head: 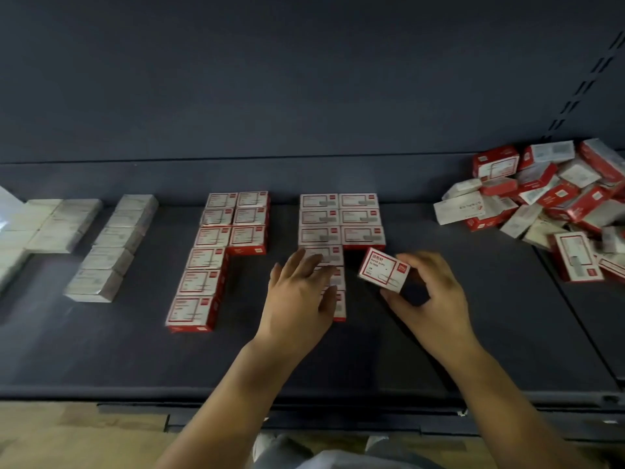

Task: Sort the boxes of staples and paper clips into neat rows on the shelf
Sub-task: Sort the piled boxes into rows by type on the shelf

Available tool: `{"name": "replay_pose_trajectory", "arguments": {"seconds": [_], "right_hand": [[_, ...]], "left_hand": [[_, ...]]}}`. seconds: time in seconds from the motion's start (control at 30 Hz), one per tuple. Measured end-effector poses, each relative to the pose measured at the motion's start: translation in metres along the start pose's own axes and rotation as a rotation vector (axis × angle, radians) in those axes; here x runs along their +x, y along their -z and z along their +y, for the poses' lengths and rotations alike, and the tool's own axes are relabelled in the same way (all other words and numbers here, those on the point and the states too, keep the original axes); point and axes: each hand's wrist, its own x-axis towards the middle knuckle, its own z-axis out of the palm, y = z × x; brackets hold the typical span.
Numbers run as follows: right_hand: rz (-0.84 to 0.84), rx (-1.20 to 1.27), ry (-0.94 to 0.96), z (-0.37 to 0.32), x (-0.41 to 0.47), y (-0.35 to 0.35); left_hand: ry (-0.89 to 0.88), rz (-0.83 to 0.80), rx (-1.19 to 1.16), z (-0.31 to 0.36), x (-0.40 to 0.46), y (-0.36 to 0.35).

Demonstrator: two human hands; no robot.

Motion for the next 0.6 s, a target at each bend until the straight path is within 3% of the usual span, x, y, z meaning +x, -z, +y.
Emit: {"name": "replay_pose_trajectory", "arguments": {"seconds": [0.2, 0.4, 0.6], "right_hand": [[-0.063, 0.062, 0.024, -0.034, 0.007, -0.034], [-0.2, 0.043, 0.133, -0.066, 0.015, -0.062], [-0.205, 0.033, 0.173, -0.084, 0.016, -0.085]], "left_hand": [[0.011, -0.08, -0.117, -0.044, -0.002, 0.023], [-0.216, -0.067, -0.177, -0.072, -0.004, 0.038], [-0.284, -0.022, -0.128, -0.098, -0.002, 0.045]]}}
